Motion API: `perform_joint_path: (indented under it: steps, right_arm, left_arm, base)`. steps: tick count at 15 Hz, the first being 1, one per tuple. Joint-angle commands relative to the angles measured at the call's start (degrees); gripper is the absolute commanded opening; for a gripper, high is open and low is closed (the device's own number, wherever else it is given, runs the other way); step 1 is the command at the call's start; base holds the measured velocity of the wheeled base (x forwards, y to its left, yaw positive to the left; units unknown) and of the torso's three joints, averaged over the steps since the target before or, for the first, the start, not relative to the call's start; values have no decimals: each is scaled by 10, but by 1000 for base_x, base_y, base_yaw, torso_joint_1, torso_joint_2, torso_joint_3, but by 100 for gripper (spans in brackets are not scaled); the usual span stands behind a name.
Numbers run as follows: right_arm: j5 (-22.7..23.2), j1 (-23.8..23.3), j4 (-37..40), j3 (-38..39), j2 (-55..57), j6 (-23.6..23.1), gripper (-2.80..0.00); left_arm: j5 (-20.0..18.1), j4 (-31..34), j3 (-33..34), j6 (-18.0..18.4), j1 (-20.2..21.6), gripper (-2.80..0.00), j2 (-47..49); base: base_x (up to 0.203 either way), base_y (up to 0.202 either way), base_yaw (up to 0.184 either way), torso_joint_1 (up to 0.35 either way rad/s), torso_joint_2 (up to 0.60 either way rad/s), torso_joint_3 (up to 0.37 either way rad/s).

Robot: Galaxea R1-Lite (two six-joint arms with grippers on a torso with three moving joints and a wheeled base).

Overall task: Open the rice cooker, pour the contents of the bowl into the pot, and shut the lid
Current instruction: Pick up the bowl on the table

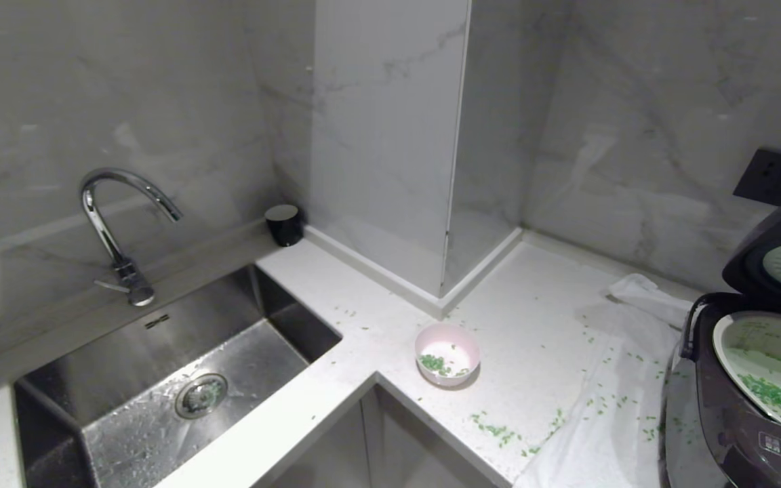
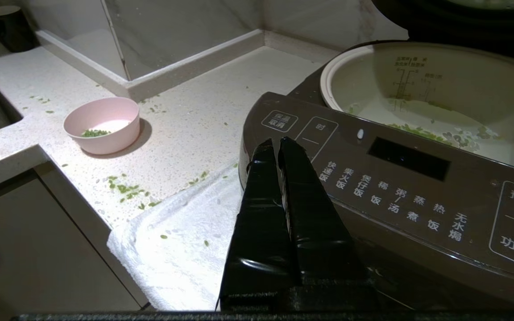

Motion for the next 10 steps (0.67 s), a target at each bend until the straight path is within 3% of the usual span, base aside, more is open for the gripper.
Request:
perform_joint_path:
  steps: [1, 7, 10]
  right_arm:
    - [0, 0, 0, 0, 0, -1, -280]
    - [0, 0, 0, 0, 0, 0, -280]
    - [0, 0, 0, 0, 0, 0, -280]
  left_arm:
    - [-2, -9, -43, -5, 2, -280, 76]
    - [-73, -182, -119, -10, 0, -280, 380]
    - [-94, -235, -218, -15, -48, -280, 534]
  base:
    - [0, 0, 0, 0, 0, 0]
    - [0, 0, 0, 0, 0, 0]
    - [0, 0, 0, 0, 0, 0]
